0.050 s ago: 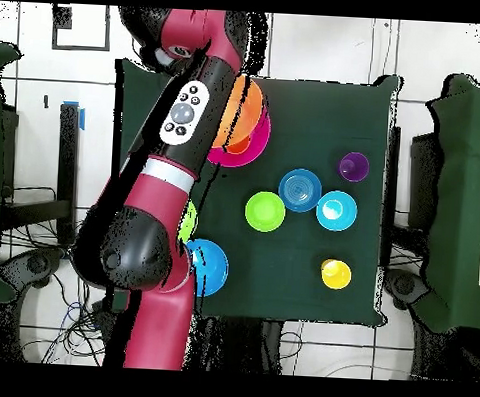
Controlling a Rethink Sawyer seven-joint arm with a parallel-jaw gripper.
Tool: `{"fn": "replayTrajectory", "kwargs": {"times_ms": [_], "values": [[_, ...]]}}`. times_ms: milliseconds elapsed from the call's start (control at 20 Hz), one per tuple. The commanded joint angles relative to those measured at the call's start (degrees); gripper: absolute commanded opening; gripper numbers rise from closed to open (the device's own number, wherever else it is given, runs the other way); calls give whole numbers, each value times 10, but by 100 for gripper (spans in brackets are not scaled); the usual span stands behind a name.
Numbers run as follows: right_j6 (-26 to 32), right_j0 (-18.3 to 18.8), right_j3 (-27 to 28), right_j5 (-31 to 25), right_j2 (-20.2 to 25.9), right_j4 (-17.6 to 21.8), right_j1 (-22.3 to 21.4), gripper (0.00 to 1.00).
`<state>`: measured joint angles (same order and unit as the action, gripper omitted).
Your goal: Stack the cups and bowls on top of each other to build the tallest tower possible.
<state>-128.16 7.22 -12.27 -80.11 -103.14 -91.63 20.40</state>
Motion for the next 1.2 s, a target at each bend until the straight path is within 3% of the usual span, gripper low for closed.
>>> {"fn": "replayTrajectory", "kwargs": {"times_ms": [50, 450, 1200], "values": [[-108, 3, 28, 19, -3, 9, 2, 100], [-105, 1, 26, 20, -1, 13, 1, 100], [-106, -5, 25, -47, -9, 24, -38, 100]]}}
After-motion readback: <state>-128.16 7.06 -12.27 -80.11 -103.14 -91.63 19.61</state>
